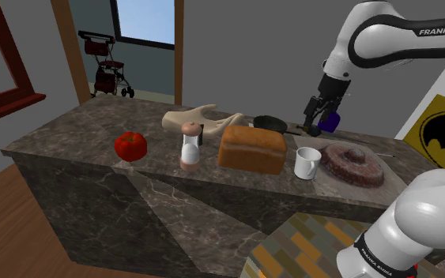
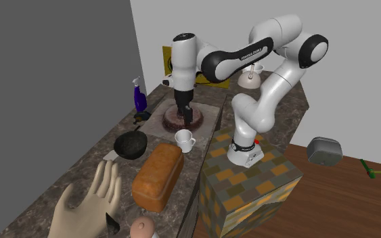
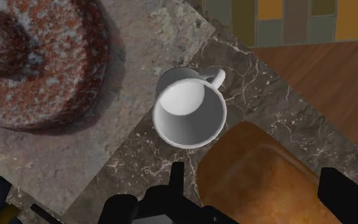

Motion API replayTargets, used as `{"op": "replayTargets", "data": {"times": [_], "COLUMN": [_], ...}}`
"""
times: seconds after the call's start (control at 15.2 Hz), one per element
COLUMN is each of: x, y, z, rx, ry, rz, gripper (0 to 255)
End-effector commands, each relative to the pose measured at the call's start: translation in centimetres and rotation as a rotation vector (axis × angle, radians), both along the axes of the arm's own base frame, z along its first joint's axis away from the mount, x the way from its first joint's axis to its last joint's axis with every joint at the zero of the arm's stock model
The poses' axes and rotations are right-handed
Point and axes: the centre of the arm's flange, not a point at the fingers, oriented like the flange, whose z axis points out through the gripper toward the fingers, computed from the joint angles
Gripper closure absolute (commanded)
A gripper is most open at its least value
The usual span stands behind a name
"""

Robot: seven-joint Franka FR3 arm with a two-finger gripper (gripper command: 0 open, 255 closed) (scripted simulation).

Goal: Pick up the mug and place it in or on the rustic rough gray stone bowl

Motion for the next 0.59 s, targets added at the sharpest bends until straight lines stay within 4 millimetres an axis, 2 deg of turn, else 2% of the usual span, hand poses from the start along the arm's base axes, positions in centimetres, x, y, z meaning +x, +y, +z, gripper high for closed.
{"op": "replayTargets", "data": {"times": [0.0, 0.53], "x": [-0.1, -0.1], "y": [-1.2, -6.5], "z": [-2.3, -11.0], "rx": [-0.01, -0.047], "ry": [0.015, 0.076], "rz": [0.006, 0.024], "gripper": [0, 0]}}
